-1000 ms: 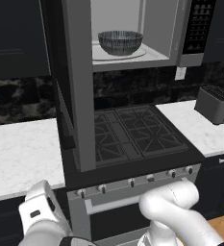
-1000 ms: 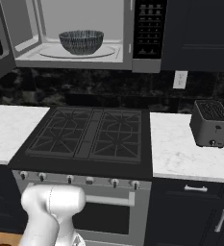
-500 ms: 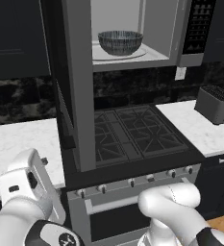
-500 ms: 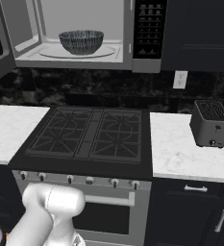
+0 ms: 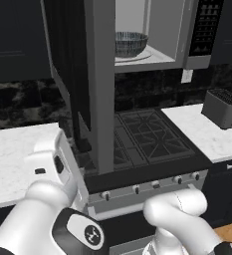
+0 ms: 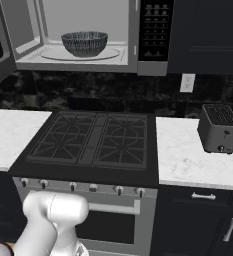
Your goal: Pick the eggplant from the sink and place it in the bowl. Then pick the bowl and place it in the microwave. Then close the microwave door and press the start button.
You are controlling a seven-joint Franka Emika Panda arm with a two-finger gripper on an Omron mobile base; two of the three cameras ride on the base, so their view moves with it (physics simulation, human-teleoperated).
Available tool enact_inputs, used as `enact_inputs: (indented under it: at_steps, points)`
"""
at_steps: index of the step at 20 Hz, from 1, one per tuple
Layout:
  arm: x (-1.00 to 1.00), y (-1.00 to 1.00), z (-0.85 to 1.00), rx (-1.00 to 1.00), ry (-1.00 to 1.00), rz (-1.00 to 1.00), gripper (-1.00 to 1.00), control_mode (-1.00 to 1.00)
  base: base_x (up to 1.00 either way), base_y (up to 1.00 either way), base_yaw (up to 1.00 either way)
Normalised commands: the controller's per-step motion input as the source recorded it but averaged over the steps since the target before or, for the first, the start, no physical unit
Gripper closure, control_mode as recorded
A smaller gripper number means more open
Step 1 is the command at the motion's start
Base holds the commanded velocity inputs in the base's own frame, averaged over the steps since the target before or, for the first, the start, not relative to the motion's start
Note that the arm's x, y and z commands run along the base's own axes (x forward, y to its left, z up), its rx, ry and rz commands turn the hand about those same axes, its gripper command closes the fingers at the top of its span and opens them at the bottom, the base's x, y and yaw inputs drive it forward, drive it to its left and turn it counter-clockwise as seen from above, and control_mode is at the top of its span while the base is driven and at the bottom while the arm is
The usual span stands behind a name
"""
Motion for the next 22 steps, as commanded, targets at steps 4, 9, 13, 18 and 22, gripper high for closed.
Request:
enact_inputs:
  at_steps: [4,9,13,18,22]
  points:
    - [0.05,-0.99,0.29,0.00,-0.22,0.00,-1.00,-1.00,0.00,0.00,0.00]
    - [0.19,-1.00,0.33,0.00,-0.22,0.04,-1.00,-1.00,0.00,0.00,0.00]
    - [0.73,-1.00,0.40,0.03,-0.11,0.07,-1.00,-1.00,0.00,0.00,0.00]
    - [0.97,-1.00,0.34,0.04,-0.03,0.05,-1.00,-1.00,0.00,0.00,0.00]
    - [1.00,-1.00,0.15,0.04,0.00,0.00,-1.00,-1.00,0.00,0.00,0.00]
